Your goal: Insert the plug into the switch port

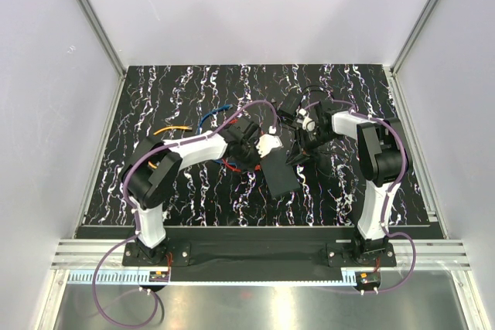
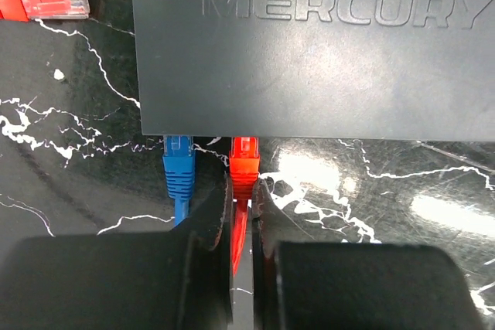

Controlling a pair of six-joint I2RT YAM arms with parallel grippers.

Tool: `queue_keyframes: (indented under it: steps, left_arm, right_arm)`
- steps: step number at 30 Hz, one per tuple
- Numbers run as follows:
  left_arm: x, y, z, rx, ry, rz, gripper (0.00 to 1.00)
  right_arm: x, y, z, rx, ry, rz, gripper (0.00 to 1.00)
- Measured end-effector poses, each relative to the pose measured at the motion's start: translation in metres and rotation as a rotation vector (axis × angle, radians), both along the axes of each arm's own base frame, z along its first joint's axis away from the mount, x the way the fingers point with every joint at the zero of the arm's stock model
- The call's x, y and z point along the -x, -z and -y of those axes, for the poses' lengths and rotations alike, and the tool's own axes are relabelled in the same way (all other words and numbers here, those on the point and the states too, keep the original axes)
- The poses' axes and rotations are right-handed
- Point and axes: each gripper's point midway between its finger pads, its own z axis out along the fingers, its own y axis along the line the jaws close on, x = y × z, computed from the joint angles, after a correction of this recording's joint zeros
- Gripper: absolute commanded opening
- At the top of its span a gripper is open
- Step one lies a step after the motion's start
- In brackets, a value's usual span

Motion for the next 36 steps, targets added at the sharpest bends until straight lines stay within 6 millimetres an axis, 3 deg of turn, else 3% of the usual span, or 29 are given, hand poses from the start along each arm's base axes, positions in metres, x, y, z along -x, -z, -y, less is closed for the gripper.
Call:
queue_keyframes:
  steps: [36]
  left_arm:
    - [0.001,0.001,-0.002,-0.066,-0.129,-0.111,0.00]
  right_arm:
    - [-0.001,-0.001,-0.011,0.087,-0.063,0.042,0.19]
